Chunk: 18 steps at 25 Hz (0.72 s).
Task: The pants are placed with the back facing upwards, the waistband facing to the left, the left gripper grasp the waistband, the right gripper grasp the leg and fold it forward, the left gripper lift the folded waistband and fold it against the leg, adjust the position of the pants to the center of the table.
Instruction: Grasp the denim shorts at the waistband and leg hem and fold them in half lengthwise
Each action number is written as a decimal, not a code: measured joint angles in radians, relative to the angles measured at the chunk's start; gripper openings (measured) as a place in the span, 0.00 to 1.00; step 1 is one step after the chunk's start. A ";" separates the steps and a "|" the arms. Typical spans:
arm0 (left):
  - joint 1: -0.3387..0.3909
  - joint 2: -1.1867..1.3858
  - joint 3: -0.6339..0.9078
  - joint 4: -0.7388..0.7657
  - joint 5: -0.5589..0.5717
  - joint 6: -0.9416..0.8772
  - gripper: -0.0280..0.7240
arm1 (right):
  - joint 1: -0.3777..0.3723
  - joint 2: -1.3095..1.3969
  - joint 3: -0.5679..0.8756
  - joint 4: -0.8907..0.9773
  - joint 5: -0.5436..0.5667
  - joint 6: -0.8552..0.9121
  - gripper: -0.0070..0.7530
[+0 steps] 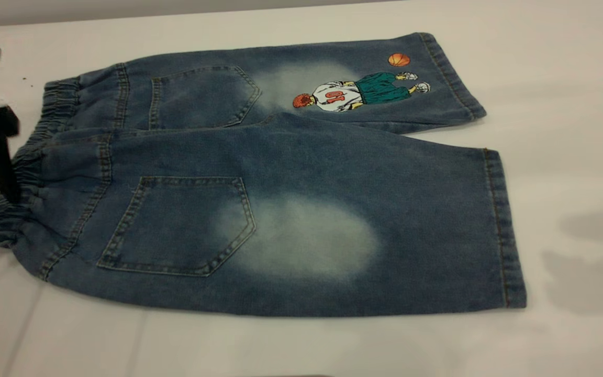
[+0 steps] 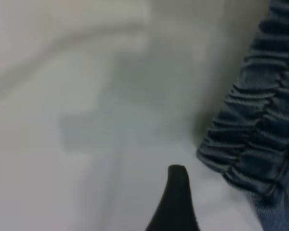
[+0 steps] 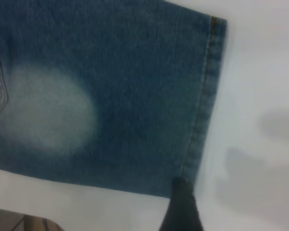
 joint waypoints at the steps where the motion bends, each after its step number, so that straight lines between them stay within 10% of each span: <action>1: 0.000 0.015 -0.001 -0.015 -0.008 0.015 0.79 | 0.000 0.000 0.000 0.001 -0.002 0.000 0.63; 12: -0.003 0.124 -0.008 -0.054 -0.065 0.061 0.77 | 0.000 0.000 -0.001 0.019 -0.016 0.000 0.63; 18: -0.058 0.128 -0.010 -0.055 -0.100 0.064 0.41 | 0.000 0.000 0.000 0.021 -0.006 0.006 0.63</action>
